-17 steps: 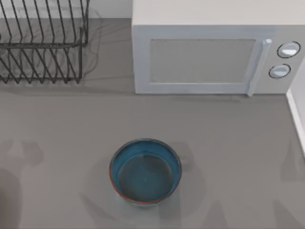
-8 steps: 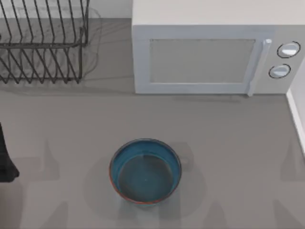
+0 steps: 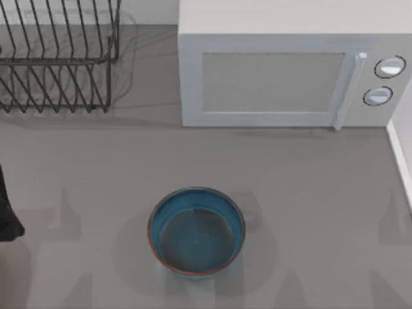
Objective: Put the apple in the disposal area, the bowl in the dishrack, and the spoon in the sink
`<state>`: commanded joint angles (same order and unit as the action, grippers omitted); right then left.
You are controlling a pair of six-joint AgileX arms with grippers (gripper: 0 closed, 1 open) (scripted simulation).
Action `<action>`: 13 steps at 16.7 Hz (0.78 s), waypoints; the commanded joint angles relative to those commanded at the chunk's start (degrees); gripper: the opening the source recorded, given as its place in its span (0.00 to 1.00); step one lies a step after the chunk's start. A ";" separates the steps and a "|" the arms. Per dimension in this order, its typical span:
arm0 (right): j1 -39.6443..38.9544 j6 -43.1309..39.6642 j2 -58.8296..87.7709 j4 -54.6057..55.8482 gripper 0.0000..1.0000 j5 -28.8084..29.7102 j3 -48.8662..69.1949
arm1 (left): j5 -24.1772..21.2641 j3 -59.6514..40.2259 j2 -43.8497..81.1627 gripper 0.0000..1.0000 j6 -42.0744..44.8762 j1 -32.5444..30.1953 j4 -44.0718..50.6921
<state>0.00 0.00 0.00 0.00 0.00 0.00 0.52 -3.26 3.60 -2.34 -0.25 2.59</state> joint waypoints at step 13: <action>0.00 0.00 0.00 0.00 1.00 0.00 0.00 | 5.26 -49.01 67.10 1.00 -30.12 -14.48 38.37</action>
<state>0.00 0.00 0.00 0.00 0.00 0.00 5.78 -52.26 70.70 -32.46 -14.73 40.96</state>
